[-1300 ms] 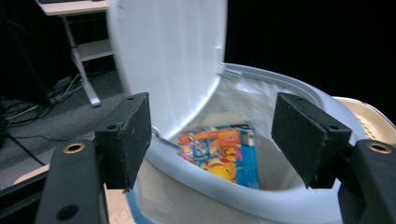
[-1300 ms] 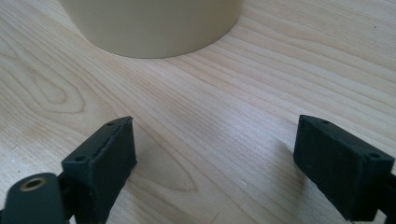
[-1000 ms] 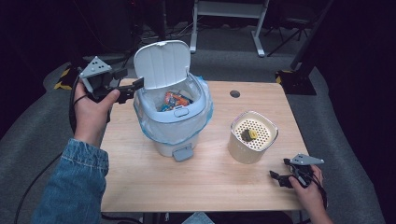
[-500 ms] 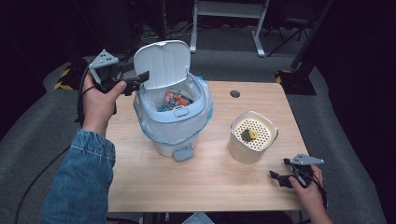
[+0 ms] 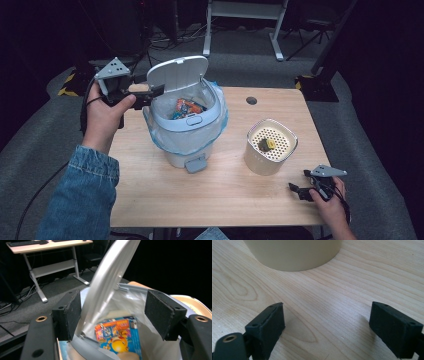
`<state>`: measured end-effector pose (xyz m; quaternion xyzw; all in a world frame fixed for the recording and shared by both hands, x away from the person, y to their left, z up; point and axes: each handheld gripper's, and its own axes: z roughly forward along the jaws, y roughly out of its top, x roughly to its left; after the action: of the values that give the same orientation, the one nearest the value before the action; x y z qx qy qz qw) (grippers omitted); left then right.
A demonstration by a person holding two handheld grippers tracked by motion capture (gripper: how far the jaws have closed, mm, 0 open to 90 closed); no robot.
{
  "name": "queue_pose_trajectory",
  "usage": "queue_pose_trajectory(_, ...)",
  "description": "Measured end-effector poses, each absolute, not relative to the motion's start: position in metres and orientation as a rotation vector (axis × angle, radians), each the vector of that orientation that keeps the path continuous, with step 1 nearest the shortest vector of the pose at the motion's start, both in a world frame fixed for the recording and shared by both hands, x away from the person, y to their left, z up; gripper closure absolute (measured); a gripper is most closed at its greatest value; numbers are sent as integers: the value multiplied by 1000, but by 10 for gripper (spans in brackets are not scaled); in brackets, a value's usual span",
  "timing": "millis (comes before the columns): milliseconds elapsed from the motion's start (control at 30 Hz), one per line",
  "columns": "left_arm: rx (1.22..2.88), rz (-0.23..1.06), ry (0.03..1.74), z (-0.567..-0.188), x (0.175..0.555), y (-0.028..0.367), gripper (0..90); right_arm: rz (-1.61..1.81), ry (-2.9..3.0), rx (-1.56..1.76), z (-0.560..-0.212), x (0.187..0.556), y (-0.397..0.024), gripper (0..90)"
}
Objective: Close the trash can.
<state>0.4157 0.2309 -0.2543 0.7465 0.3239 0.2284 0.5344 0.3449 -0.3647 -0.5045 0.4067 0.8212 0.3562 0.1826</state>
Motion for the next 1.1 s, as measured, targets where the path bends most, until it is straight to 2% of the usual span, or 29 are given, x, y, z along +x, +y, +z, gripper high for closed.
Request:
queue_pose_trajectory(433, 1866, 429, 654, -269, 389, 196, 307, 1006, 2317, 1148, -505, 345, -365, 130)
queue_pose_trajectory(600, 1904, 336, 672, -277, 393, 182, 349, 1007, 2322, 1142, -505, 345, -365, 129)
queue_pose_trajectory(867, 1921, 376, 695, -280, 401, 167, 401, 1009, 2322, 1141, -505, 346, -365, 129)
queue_pose_trajectory(967, 1945, 465, 714, -280, 404, 165, 407, 1009, 2322, 1141, -505, 346, -365, 129)
queue_pose_trajectory(1100, 1923, 464, 745, -281, 408, 164, 414, 1009, 2322, 1141, -505, 346, -365, 129)
